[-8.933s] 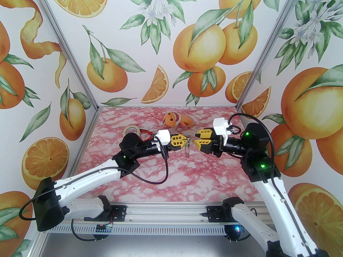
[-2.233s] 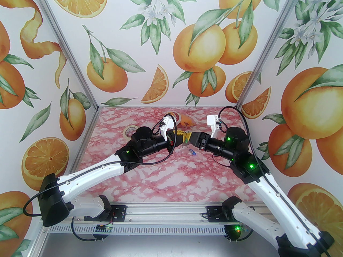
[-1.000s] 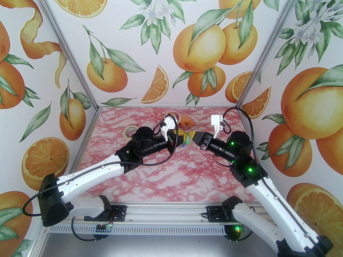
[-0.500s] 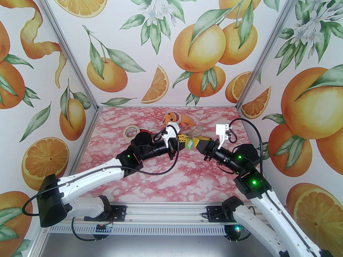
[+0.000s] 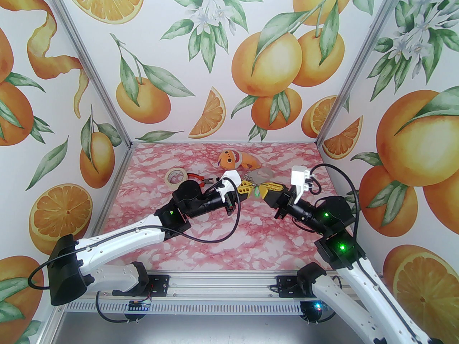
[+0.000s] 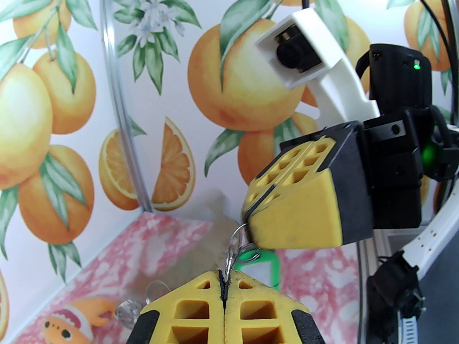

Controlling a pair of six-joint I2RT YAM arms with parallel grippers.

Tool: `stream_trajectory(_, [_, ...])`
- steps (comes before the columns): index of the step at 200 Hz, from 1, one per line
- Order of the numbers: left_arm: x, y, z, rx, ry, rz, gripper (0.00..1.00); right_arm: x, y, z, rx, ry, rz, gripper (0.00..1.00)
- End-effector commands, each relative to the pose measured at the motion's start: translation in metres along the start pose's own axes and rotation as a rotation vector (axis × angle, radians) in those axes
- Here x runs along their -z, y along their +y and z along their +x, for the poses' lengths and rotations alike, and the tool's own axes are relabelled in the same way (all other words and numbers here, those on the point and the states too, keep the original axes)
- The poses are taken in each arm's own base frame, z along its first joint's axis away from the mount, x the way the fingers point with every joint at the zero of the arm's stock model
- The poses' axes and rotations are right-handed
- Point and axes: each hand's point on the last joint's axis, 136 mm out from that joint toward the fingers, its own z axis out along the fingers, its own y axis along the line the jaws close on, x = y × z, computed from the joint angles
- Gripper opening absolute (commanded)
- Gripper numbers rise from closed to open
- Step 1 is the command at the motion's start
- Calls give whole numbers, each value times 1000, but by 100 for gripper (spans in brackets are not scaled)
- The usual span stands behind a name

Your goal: Remove the keys from the keyring

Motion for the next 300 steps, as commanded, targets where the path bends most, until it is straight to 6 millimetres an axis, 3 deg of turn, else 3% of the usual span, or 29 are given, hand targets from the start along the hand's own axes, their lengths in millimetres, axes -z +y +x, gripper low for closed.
stream_trajectory(1, [8, 15, -23, -74, -61, -91, 0, 6, 18, -13, 127, -43, -70, 0])
stream_trajectory(83, [9, 15, -33, -93, -78, -135, 0, 15, 18, -10, 216, -41, -42, 0])
stream_trajectory(158, [17, 1, -57, -308, -255, -143, 0, 21, 20, -5, 291, -56, -43, 0])
stream_trajectory(236, [11, 3, -59, -343, -292, -159, 0, 23, 29, 2, 374, -25, -97, 0])
stream_trajectory(254, [10, 0, -57, -356, -293, -145, 0, 23, 29, -8, 361, -57, -75, 0])
stream_trajectory(281, [6, 2, -50, -374, -252, -153, 0, 19, 34, -38, 197, -87, -63, 0])
stream_trajectory(300, [4, 7, -48, -373, -227, -174, 0, 16, 20, -44, 60, -45, 35, 7])
